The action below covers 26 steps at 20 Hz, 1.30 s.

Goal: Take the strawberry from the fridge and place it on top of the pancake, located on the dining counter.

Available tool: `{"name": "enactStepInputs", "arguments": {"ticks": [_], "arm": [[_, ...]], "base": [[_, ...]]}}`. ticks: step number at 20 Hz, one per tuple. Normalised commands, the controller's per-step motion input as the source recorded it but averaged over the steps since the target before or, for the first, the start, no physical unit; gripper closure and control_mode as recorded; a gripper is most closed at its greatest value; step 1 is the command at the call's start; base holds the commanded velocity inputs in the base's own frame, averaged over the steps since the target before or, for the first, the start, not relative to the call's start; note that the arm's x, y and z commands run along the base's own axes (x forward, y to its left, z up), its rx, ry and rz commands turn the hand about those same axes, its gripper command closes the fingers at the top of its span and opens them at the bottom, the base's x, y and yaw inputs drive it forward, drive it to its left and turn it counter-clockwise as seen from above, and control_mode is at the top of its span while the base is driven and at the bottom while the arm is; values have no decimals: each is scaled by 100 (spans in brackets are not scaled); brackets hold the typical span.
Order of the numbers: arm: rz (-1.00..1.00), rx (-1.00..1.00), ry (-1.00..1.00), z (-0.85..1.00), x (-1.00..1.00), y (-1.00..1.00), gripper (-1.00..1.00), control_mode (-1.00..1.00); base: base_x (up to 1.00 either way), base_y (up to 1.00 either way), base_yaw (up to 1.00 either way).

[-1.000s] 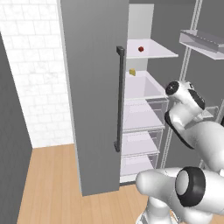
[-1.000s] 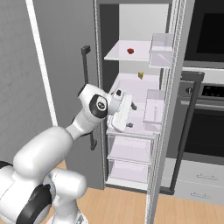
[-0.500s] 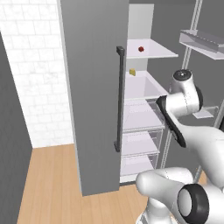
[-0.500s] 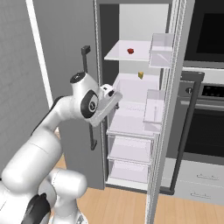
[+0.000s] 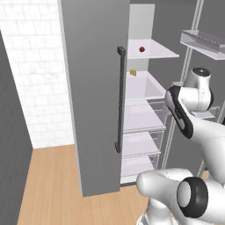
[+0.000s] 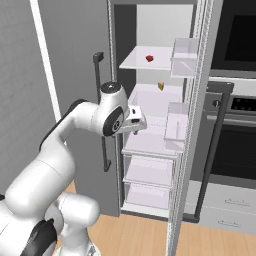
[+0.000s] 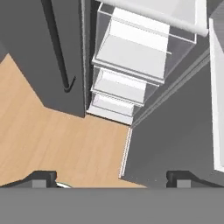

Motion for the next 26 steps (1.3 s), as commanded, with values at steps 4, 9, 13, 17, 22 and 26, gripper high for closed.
{"name": "enactStepInputs", "arguments": {"ticks": [4, 9, 13, 17, 22, 26], "arm": [[-61, 29, 11, 0, -31, 39, -100, -100], [-51, 1, 0, 0, -72, 84, -100, -100], [-47, 0, -3, 8, -77, 92, -100, -100], [-26, 5, -6, 12, -70, 77, -100, -100], [5, 3, -10, 3, -66, 23, -100, -100], [26, 2, -11, 0, -45, 0, -100, -100]], "base": [[0, 0, 0], [0, 0, 0], [0, 0, 0], [0, 0, 0], [0, 0, 0], [0, 0, 0]]}}
